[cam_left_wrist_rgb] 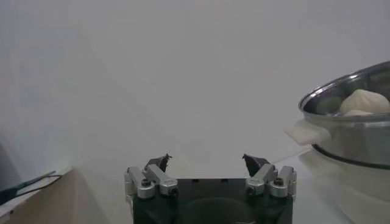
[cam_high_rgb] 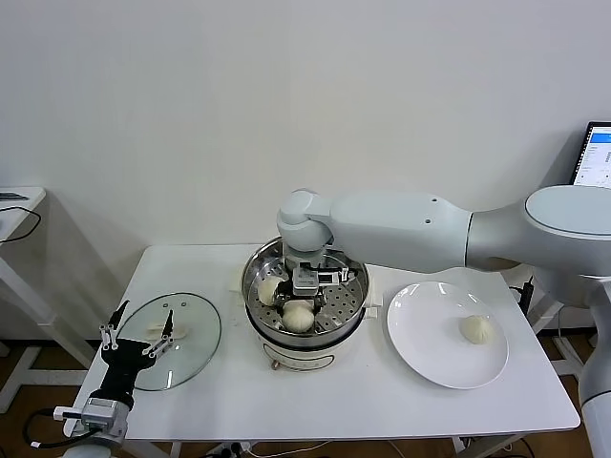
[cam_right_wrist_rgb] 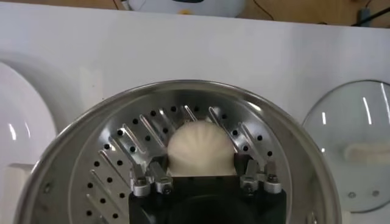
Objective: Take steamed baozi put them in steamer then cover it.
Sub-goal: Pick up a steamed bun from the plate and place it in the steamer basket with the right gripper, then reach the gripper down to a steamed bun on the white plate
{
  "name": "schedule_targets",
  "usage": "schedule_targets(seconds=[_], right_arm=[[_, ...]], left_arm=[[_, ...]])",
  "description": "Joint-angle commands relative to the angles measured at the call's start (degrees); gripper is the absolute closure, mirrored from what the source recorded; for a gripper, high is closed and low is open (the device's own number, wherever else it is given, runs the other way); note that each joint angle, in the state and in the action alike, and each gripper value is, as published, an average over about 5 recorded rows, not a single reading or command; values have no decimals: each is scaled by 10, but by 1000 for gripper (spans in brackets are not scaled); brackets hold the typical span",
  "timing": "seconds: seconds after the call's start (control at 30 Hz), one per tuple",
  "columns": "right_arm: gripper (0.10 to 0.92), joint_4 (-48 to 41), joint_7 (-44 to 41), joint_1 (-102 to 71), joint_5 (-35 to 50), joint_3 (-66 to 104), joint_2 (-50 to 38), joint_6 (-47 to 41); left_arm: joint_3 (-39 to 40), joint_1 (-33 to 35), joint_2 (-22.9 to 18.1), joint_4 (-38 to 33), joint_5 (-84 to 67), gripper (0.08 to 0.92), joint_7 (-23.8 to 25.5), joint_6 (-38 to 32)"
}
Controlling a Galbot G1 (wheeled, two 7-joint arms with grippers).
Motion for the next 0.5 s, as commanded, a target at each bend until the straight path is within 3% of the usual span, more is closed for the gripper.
schedule_targets(seconds=[0.03, 0.27, 0.5], right_arm=[[244, 3, -1, 7, 7, 18, -13, -7], [203, 44, -30, 91, 84, 39, -143, -41], [203, 38, -74, 115, 174, 25, -313, -184]], left_arm=[[0, 2, 0, -1, 0, 177, 0, 0], [1, 5, 0, -7, 0, 177, -1, 0], [6, 7, -1, -14, 2, 177, -2, 1]])
